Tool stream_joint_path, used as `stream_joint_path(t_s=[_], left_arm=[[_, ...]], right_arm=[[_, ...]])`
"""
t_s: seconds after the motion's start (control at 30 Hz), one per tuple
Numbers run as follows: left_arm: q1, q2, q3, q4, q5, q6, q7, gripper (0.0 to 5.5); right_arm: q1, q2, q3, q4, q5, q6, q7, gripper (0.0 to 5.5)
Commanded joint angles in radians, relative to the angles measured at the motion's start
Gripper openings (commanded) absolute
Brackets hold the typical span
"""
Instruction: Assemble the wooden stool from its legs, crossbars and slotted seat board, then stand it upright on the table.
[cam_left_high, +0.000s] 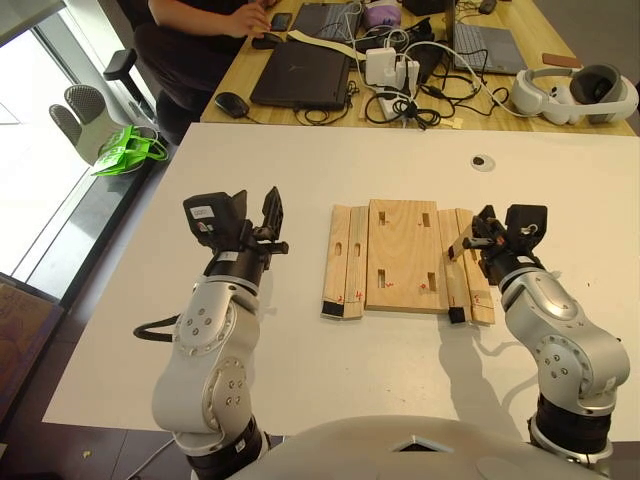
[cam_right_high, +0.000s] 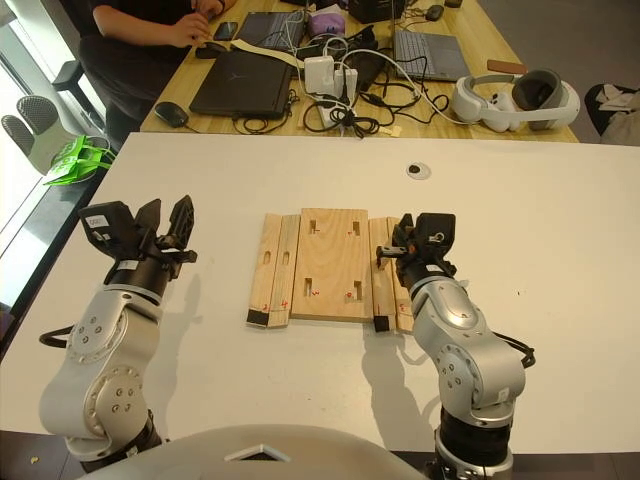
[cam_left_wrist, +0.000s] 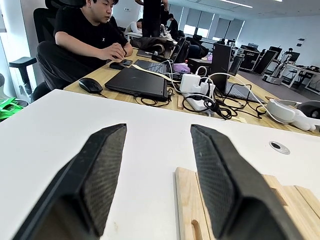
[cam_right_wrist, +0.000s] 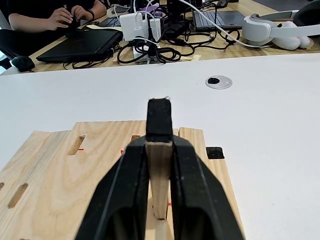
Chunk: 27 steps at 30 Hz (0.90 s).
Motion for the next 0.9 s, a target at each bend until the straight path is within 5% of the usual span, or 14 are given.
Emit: stream_joint_path(t_s=[0.03,0.27,0.6,0.9], left_arm=[[0.019,-0.034,-0.014,-0.012,-0.018,0.004,0.027,2.37],[0.030,-0.023,-0.014,-0.005,-0.040,-0.019,0.052,2.37],[0.017,-0.001,-0.025,0.029,-0.047,-0.068,0.063,2.37],[-0.014,0.011,-0.024,0.065,-0.049,-0.103,0.062,2.37]], right_arm=[[-0.010,0.015,-0.016,0.005,-0.009,0.038,0.003,0.38],[-0.022,-0.062,-0.006,0.039,-0.110,0.045,0.018,0.38],[-0.059,0.019,-0.043,0.117,-0.047,0.246,0.093,0.38],[-0.203,0.047,0.086,0.371,-0.177,-0.058,0.121,0.38]])
